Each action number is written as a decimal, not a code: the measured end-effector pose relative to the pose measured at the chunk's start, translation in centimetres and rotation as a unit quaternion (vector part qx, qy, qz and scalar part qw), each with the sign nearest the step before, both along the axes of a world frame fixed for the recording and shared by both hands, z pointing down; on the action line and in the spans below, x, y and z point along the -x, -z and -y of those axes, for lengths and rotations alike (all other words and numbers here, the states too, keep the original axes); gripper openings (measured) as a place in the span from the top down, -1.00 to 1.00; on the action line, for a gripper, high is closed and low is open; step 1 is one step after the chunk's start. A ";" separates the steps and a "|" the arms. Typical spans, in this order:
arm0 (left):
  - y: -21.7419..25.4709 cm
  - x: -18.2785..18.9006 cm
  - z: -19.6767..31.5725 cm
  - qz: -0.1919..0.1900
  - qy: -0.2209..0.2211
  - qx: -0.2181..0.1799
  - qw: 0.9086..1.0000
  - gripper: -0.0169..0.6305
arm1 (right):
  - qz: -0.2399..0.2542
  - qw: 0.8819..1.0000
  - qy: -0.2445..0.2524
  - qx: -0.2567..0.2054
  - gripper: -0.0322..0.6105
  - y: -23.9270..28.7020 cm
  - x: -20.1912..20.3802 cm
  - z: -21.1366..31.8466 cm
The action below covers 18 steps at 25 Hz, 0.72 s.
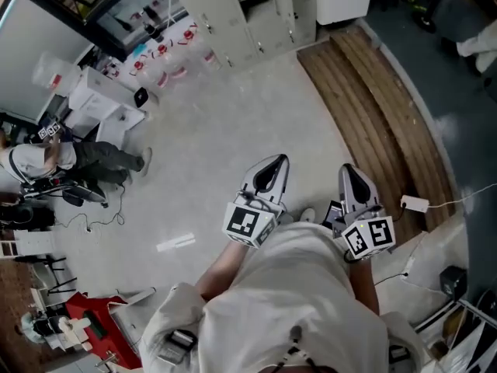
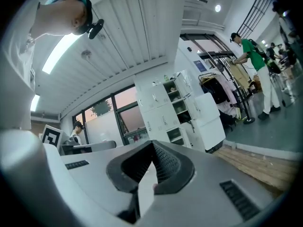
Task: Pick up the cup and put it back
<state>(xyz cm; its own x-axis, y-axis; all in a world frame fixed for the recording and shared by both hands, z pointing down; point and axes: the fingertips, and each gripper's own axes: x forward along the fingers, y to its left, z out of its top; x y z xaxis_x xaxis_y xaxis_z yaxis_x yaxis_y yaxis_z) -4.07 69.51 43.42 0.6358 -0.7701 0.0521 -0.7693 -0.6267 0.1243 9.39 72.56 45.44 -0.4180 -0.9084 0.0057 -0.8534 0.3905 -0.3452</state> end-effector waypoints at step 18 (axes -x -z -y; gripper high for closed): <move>-2.1 1.3 6.7 0.000 0.038 0.013 0.999 0.92 | -0.013 1.000 0.020 0.018 0.82 -2.1 1.0 8.0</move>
